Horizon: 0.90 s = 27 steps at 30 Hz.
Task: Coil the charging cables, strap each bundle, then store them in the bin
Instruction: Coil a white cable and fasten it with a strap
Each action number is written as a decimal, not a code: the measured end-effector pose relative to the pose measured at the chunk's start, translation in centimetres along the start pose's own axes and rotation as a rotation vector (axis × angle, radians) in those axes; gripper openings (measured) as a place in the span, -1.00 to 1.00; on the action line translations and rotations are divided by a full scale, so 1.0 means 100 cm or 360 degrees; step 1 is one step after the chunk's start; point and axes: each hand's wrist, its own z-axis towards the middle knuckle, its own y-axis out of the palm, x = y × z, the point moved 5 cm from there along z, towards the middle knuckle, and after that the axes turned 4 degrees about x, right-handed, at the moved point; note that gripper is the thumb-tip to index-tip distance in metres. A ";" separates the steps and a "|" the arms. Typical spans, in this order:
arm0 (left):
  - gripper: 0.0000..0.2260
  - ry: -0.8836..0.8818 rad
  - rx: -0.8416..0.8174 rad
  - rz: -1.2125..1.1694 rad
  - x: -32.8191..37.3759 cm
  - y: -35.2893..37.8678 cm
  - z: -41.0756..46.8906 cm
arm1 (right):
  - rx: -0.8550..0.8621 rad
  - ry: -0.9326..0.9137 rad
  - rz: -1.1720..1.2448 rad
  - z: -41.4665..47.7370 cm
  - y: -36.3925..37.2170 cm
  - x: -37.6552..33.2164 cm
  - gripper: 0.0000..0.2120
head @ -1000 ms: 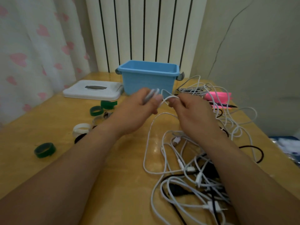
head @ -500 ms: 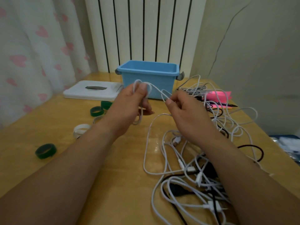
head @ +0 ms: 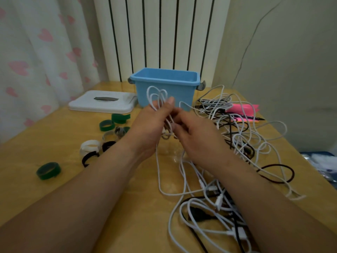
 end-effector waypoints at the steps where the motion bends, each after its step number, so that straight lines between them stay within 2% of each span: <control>1: -0.71 0.0004 0.0070 -0.0084 0.002 -0.005 0.003 | -0.0017 0.0028 -0.0079 0.001 -0.001 0.002 -0.90; 3: -0.71 0.0006 0.0207 -0.0353 0.010 -0.018 0.008 | -0.0039 0.0079 -0.0241 0.002 -0.006 0.007 -0.83; 5: -0.73 -0.0034 0.0286 -0.0616 0.018 -0.032 0.011 | 0.0007 0.0083 -0.0368 0.003 -0.013 0.013 -0.89; 6: -0.71 -0.0027 0.0303 -0.0595 0.022 -0.039 0.012 | 0.0051 0.0076 -0.0432 0.004 -0.017 0.016 -0.92; 10: -0.67 0.0165 0.0197 0.0264 0.029 -0.052 0.010 | 0.0243 0.0136 -0.0535 0.008 -0.032 0.021 -0.91; 13: -0.71 0.0194 -0.0020 0.0860 0.024 -0.028 -0.002 | 0.0366 0.0163 -0.0380 0.008 -0.034 0.021 -0.90; 15: -0.79 0.0263 -0.0197 0.1110 0.019 -0.009 -0.007 | 0.0390 0.0164 -0.0254 0.007 -0.033 0.018 -0.86; 18: -0.80 0.0298 -0.0396 0.1131 0.014 0.004 -0.008 | 0.0364 0.0168 -0.0080 0.005 -0.032 0.013 -0.79; 20: -0.87 0.0288 -0.0487 0.1049 0.016 0.006 -0.010 | 0.0348 0.0161 -0.0003 0.005 -0.031 0.010 -0.79; 23: -0.96 0.0260 -0.0529 0.1024 0.017 0.008 -0.015 | 0.0376 0.0123 0.0055 0.005 -0.032 0.009 -0.81; 27: -0.85 0.0305 -0.0544 0.1037 0.018 0.008 -0.016 | 0.0351 0.0103 0.0043 0.006 -0.029 0.013 -0.84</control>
